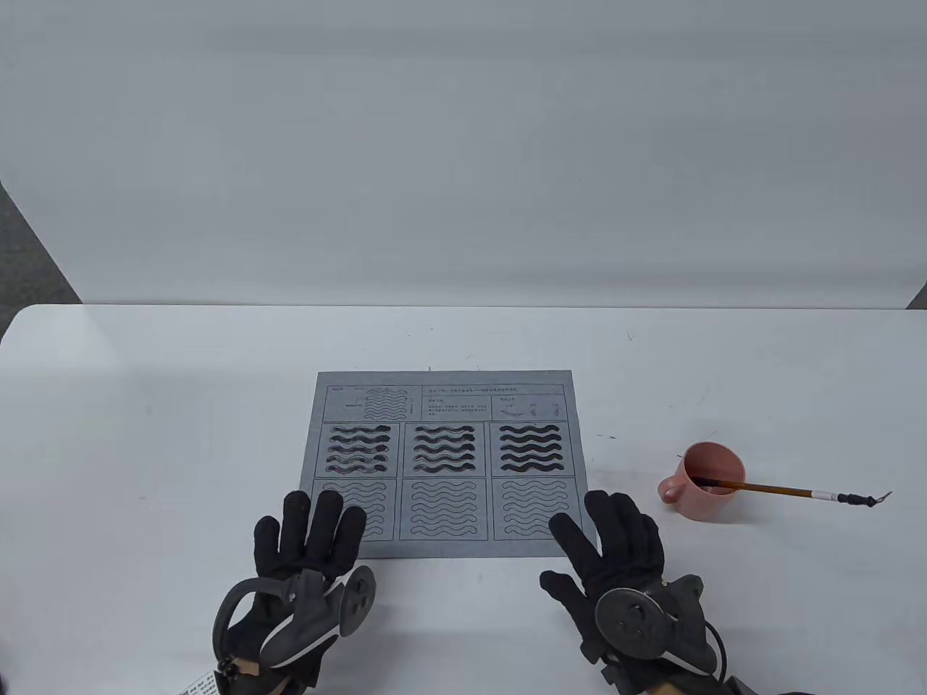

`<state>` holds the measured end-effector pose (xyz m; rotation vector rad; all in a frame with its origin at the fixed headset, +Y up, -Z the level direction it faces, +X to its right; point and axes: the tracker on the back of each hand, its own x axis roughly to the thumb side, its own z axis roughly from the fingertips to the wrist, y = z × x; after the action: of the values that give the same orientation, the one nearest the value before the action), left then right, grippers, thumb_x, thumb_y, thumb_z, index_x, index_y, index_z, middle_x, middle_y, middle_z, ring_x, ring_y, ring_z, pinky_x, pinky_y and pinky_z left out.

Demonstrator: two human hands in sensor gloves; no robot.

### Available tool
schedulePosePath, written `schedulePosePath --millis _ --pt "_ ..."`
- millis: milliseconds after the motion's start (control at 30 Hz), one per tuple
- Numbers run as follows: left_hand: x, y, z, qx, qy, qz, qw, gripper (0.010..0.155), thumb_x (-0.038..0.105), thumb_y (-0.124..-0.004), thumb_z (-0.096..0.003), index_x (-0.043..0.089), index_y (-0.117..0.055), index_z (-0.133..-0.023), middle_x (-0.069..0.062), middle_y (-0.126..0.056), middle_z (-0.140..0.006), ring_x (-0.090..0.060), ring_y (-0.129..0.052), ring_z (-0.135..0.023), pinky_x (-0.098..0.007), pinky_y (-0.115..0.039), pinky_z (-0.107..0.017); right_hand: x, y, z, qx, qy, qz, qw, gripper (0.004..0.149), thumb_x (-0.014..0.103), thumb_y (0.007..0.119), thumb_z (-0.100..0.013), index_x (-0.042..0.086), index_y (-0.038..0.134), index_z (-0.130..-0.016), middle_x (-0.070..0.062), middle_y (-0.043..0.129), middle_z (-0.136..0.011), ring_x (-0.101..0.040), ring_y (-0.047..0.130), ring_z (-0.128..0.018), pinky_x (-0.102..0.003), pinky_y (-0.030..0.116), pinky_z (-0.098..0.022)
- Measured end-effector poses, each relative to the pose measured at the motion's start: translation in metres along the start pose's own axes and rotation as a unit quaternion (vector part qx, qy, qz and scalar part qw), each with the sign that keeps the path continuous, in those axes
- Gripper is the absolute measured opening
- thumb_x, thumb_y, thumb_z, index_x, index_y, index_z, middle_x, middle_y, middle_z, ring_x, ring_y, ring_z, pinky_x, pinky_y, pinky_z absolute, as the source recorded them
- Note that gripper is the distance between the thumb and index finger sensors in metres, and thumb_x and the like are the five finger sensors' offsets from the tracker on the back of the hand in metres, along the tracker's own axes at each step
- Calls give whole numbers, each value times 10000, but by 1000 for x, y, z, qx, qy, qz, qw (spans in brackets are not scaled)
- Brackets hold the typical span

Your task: Trace patterns on water writing practice cloth with Chinese brush

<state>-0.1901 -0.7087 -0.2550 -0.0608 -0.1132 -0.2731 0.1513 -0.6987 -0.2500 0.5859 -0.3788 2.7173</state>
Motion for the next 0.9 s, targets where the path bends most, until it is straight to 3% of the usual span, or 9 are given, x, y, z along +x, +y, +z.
schedulePosePath --millis 167,333,400,500,700,800,900 --pt "3 -4 -2 -12 -10 -5 1000 899 622 -503 -433 332 46 -1084 -53 168 -1128 -468 104 -1074 -740 -126 -754 1 3 0 11 2 -6 1000 652 476 711 -523 271 376 -1043 -87 31 -1097 -579 261 -967 -736 299 -656" --pt "-7 -8 -11 -29 4 16 999 896 619 -508 -436 332 25 -1096 -49 128 -1150 -466 91 -1080 -739 -132 -756 -3 -5 1 -14 15 -12 1000 640 476 709 -521 255 409 -1041 -107 64 -1105 -586 312 -960 -734 329 -654" --pt "-14 -10 -16 -29 13 45 998 872 593 -541 -438 328 -62 -1117 -57 50 -1185 -461 61 -1091 -734 -162 -758 -7 -7 1 -14 28 -19 999 642 475 708 -521 250 407 -1042 -116 68 -1104 -590 331 -957 -734 343 -653" --pt "-29 -16 -31 13 54 117 992 796 585 -556 -466 333 -231 -1148 -44 -154 -1238 -459 -55 -1127 -730 -220 -771 -14 -11 1 -21 52 -31 998 655 479 706 -520 248 386 -1044 -130 75 -1105 -613 381 -944 -745 376 -644" --pt "-46 -62 -64 -142 124 65 980 812 589 -545 -464 377 -109 -1115 19 -60 -1218 -451 -9 -1116 -722 -207 -774 -27 -25 1 -46 97 -57 993 650 482 705 -521 226 415 -1043 -188 156 -1114 -659 470 -908 -768 439 -614" --pt "-54 -79 -66 -193 100 107 970 720 564 -505 -462 431 -192 -1096 101 -150 -1217 -430 -23 -1121 -716 -209 -777 -36 -32 1 -48 138 -67 987 649 480 703 -522 184 442 -1037 -210 191 -1107 -641 503 -902 -758 461 -610" --pt "-54 -80 -66 -229 68 142 961 742 566 -511 -459 435 -116 -1074 108 -53 -1186 -413 -34 -1122 -705 -216 -783 -53 -43 3 -74 197 -92 973 635 470 704 -524 133 484 -1016 -238 222 -1092 -607 528 -898 -739 478 -613"
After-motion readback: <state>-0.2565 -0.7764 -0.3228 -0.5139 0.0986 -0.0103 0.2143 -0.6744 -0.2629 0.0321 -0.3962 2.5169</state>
